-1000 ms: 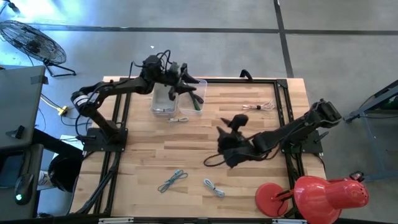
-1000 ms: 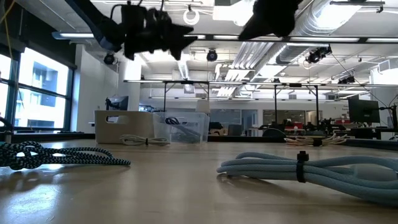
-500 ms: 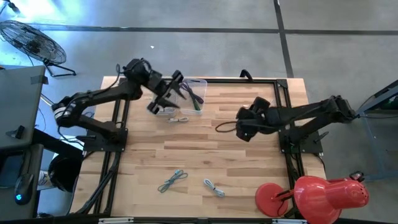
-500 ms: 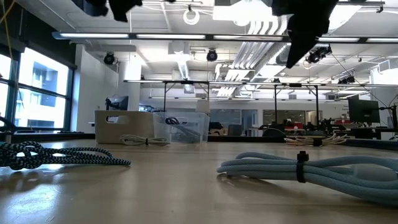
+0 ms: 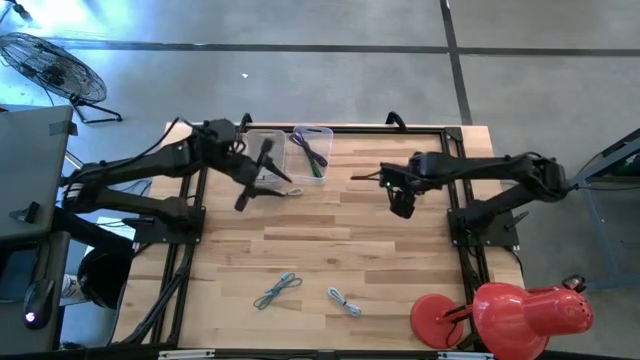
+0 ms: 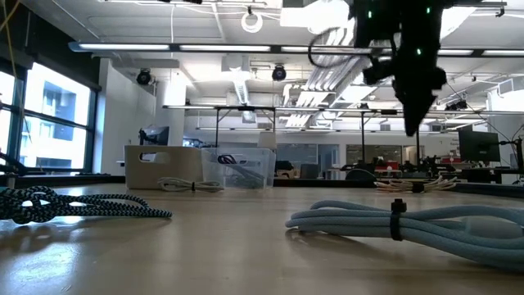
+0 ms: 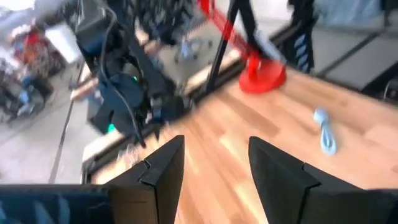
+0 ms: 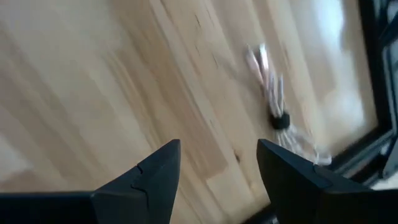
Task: Pick & Place USB Port
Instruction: Put the striped pink charger cable into the transparent bin
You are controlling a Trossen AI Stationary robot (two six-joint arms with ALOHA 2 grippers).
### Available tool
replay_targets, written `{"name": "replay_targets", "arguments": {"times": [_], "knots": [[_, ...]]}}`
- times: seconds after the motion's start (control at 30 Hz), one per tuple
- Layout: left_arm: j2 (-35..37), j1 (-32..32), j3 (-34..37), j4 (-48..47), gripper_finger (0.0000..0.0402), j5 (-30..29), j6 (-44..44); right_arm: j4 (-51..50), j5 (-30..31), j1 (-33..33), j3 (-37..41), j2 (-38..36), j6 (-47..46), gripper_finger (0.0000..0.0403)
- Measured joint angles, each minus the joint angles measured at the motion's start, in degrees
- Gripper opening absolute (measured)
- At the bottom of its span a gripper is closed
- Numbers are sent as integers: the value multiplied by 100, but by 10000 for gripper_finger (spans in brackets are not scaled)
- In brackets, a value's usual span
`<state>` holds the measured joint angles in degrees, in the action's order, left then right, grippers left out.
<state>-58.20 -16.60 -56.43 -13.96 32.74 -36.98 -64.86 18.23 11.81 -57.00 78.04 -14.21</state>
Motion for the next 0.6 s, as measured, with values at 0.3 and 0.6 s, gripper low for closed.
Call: {"name": "replay_targets", "arguments": {"times": [0.3,0.6], "knots": [[22,598,0,-217,174,-657,-209,607,-380,1156,857,0,832,204],[18,690,0,-256,175,-948,-240,1262,-497,1962,1004,2,1342,204]]}}
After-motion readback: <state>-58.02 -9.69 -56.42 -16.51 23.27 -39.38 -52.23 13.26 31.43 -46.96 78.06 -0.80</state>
